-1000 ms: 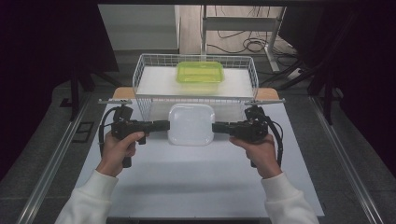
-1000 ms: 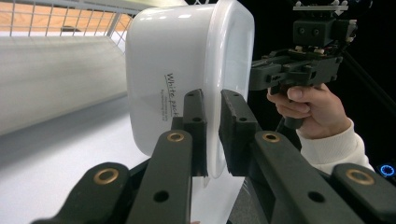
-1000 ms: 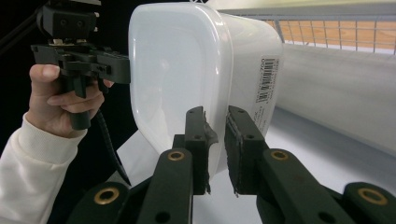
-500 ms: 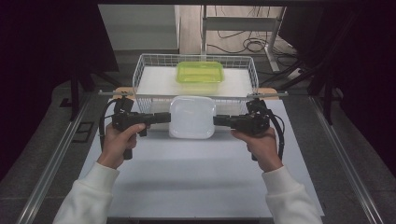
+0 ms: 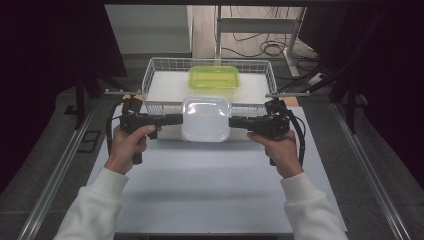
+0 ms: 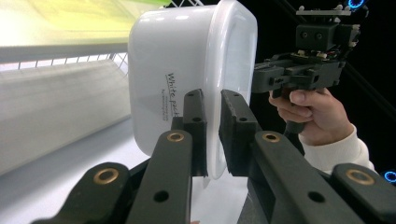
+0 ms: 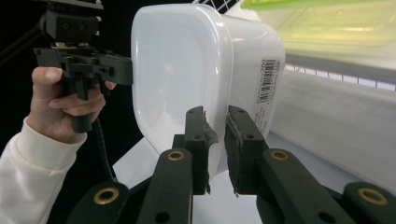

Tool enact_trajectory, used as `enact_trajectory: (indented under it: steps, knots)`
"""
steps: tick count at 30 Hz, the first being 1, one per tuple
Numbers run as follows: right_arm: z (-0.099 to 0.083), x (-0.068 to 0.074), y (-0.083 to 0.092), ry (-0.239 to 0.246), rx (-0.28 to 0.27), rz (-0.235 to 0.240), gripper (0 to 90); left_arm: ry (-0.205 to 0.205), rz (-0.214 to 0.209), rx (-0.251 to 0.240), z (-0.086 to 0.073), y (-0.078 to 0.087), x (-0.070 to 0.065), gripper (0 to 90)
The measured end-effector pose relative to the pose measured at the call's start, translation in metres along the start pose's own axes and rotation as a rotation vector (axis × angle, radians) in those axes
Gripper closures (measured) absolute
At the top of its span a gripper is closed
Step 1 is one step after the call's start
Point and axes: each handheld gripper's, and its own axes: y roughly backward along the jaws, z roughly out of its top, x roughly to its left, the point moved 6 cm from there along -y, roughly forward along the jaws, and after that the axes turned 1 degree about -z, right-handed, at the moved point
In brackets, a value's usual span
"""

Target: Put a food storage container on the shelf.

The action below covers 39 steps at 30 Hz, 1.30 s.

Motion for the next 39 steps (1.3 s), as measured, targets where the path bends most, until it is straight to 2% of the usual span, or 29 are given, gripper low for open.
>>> enact_trajectory:
  steps: [9,18,39]
  knots:
    - [0.011,0.002,0.001,0.018,-0.004,0.002,78.9,-0.006,-0.003,-0.012,0.009,0.002,-0.001,81.4]
    - [0.024,-0.001,0.005,0.024,-0.019,-0.008,78.8,-0.024,0.006,-0.003,0.026,-0.001,-0.002,81.4]
    - [0.064,-0.010,0.014,0.025,-0.044,-0.004,79.2,-0.017,0.003,-0.020,0.064,-0.014,0.003,81.0]
